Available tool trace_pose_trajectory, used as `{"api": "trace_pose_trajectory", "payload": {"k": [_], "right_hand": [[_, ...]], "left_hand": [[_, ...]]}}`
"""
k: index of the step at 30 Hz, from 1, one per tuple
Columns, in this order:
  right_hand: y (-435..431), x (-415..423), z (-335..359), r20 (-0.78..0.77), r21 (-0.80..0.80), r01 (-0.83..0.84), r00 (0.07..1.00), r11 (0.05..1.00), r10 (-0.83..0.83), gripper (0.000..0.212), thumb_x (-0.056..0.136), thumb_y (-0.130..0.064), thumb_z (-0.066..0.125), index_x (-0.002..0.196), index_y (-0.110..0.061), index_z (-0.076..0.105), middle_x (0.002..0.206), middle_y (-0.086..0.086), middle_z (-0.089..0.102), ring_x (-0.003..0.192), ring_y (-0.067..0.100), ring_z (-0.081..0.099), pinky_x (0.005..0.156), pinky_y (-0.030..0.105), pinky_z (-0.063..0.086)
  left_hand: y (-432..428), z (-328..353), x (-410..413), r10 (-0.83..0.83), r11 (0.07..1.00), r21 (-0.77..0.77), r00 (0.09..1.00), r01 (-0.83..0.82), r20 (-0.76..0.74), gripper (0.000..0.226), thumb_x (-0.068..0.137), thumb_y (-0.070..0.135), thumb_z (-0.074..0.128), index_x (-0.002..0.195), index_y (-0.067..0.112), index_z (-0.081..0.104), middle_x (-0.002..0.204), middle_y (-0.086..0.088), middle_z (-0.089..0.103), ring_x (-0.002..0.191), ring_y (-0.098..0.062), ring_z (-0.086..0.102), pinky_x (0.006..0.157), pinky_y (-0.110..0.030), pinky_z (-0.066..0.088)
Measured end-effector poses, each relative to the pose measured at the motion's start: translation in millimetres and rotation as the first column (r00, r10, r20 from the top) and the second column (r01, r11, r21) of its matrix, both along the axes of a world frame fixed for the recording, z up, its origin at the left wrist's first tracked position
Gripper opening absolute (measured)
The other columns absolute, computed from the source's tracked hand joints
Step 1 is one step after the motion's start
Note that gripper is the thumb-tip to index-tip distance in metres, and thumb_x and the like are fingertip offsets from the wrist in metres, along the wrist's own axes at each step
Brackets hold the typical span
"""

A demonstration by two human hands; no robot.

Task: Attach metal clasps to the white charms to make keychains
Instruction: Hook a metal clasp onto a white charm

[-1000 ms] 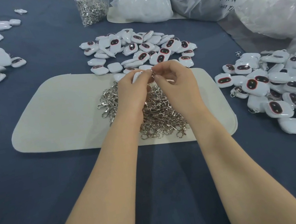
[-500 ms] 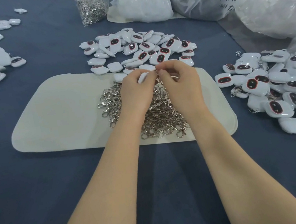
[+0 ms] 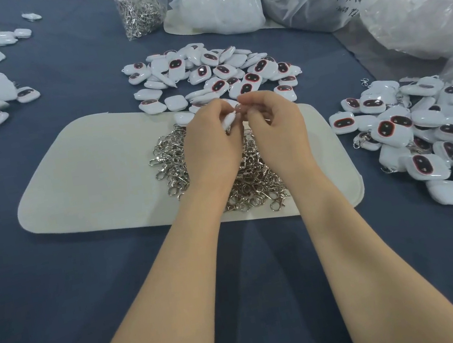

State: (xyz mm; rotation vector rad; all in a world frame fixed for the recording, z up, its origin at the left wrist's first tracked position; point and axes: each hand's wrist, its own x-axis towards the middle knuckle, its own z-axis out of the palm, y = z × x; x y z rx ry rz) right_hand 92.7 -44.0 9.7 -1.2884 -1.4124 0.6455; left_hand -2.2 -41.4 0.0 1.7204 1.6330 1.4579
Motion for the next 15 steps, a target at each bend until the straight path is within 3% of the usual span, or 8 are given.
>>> {"api": "trace_pose_trajectory", "payload": {"k": [4,7,11,15], "right_hand": [[-2.4,-1.4,0.5,-0.01,0.019,-0.015,1.0,1.0,0.015,0.032,0.09,0.001,0.044,0.093,-0.027,0.06,0.086,-0.013,0.067,0.09,0.007,0.064,0.08,0.019,0.049],[-3.1,-2.4,0.6,-0.014,0.035,-0.006,1.0,0.999,0.006,0.026,0.091,-0.002,0.048,0.094,-0.026,0.06,0.088,-0.015,0.065,0.089,0.0,0.062,0.076,0.01,0.045],[-0.3,-2.3,-2.2,-0.011,0.01,0.016,1.0,1.0,-0.016,0.015,0.092,-0.01,0.055,0.096,-0.024,0.06,0.088,-0.019,0.061,0.085,-0.004,0.058,0.07,0.004,0.041],[2.4,-2.0,-4.4,-0.019,-0.014,0.02,1.0,1.0,-0.02,0.014,0.091,-0.008,0.057,0.093,-0.021,0.062,0.086,-0.013,0.063,0.086,0.006,0.061,0.078,0.015,0.048]], "left_hand": [[-0.4,0.6,-0.2,0.034,0.999,-0.001,0.999,-0.034,0.02,0.006,0.088,0.018,0.059,0.085,0.018,0.064,0.069,0.012,0.057,0.062,-0.005,0.052,0.057,-0.018,0.04],[1.1,3.5,-1.0,0.008,0.999,-0.039,0.991,-0.003,0.134,0.012,0.088,0.017,0.06,0.078,0.024,0.061,0.065,0.017,0.055,0.059,0.008,0.051,0.053,-0.007,0.036],[3.0,6.2,-1.6,-0.043,0.995,-0.071,0.959,0.065,0.28,0.011,0.087,0.015,0.062,0.079,0.022,0.064,0.07,0.016,0.059,0.059,0.01,0.051,0.056,-0.006,0.037],[3.2,5.9,-0.9,-0.057,0.994,-0.075,0.971,0.076,0.234,0.01,0.089,0.015,0.06,0.082,0.021,0.064,0.075,0.017,0.06,0.068,0.005,0.053,0.061,-0.006,0.038]]}}
